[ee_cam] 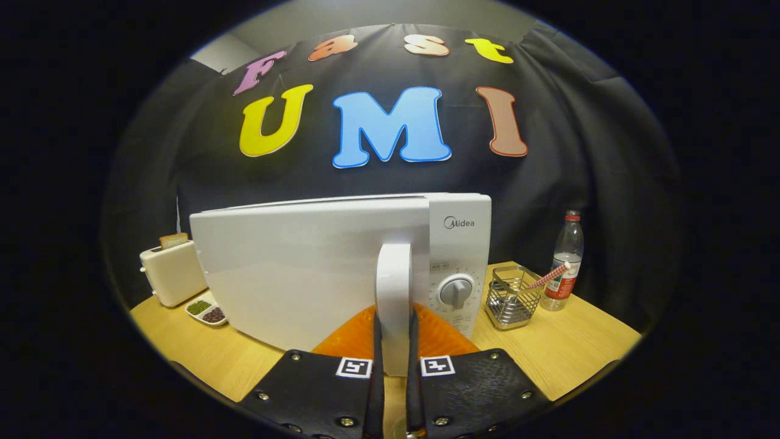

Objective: Open the microwave, put the food inside, and close the microwave door.

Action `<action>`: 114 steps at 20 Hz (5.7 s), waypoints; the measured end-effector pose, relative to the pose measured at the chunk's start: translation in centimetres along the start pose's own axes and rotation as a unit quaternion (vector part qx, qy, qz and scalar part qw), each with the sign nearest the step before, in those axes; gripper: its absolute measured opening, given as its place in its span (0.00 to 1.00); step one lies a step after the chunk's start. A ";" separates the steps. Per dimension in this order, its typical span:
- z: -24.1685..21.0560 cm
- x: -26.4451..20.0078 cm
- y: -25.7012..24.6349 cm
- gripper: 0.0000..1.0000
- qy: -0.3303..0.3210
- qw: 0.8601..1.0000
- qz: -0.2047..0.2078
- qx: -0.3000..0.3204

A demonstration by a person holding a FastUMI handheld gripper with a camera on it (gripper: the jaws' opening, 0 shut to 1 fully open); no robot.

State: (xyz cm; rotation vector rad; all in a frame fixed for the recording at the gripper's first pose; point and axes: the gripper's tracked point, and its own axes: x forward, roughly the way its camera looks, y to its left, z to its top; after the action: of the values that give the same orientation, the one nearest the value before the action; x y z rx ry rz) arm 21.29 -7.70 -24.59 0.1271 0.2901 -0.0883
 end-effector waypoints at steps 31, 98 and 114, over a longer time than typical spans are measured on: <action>-4.7 -20.1 25.8 0.14 -0.035 0.995 0.082 -0.040; -14.9 -9.9 -7.9 0.84 0.249 0.965 -0.079 0.000; -6.1 -9.7 7.4 0.74 0.087 0.988 0.098 0.079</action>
State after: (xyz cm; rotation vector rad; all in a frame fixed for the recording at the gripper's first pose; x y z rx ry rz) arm 11.12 1.06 -26.71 0.3204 0.4443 0.0969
